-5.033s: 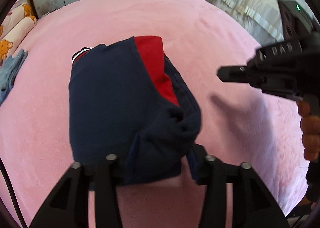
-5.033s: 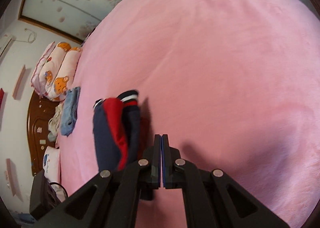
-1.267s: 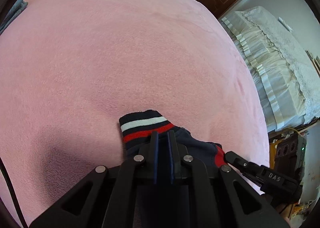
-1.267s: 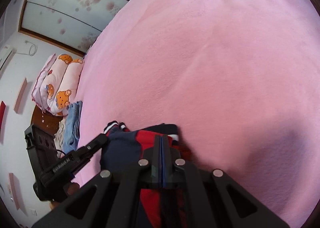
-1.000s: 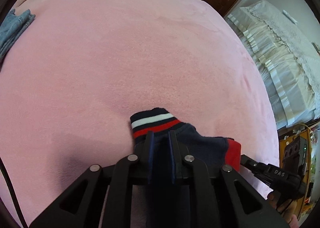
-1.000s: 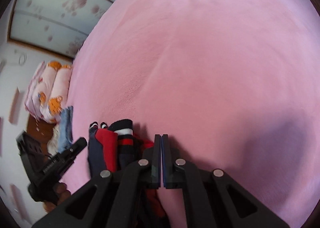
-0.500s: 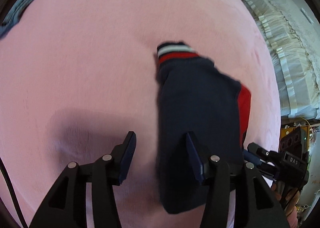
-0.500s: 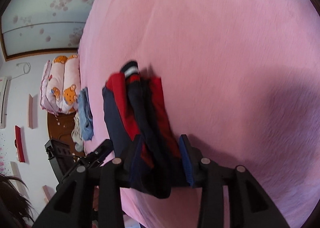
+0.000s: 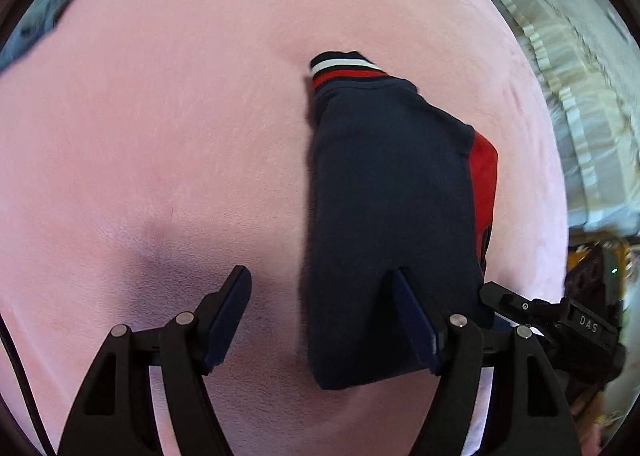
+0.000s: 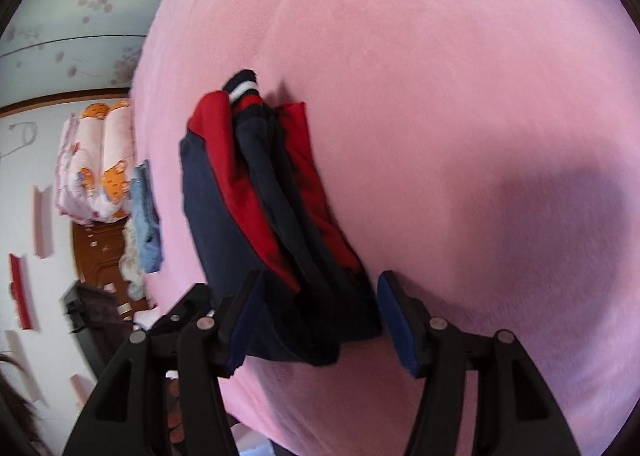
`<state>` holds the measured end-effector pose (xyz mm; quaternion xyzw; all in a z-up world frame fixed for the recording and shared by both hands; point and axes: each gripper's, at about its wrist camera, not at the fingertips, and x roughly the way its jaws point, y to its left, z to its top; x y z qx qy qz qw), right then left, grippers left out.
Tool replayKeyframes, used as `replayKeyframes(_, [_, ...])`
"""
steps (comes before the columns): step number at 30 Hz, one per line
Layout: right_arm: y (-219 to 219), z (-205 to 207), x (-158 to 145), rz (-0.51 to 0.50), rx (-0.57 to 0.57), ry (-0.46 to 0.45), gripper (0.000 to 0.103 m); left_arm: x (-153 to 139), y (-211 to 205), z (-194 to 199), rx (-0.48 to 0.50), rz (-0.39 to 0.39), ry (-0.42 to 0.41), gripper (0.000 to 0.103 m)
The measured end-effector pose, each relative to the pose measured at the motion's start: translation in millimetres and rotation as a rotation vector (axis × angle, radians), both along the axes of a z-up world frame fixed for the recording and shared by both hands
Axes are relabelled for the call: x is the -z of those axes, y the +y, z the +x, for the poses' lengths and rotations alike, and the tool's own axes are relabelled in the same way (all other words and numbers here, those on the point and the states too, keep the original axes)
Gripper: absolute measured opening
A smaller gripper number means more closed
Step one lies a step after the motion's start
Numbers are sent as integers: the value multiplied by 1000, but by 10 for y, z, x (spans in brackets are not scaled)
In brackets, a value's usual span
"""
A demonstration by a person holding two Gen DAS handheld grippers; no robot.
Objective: Fold large clothes
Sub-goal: 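Open both grippers and withdraw them from the folded jacket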
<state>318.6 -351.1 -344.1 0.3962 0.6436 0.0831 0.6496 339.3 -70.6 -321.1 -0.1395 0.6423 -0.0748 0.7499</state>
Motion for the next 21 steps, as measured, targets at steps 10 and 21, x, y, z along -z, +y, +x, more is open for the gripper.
replayKeyframes(10, [173, -88, -307, -207, -114, -24, 59, -172, -355, -151, 24, 136, 10, 74])
replayKeyframes(21, [384, -130, -681, -467, -309, -119, 66, -406, -302, -270, 42, 251, -20, 85])
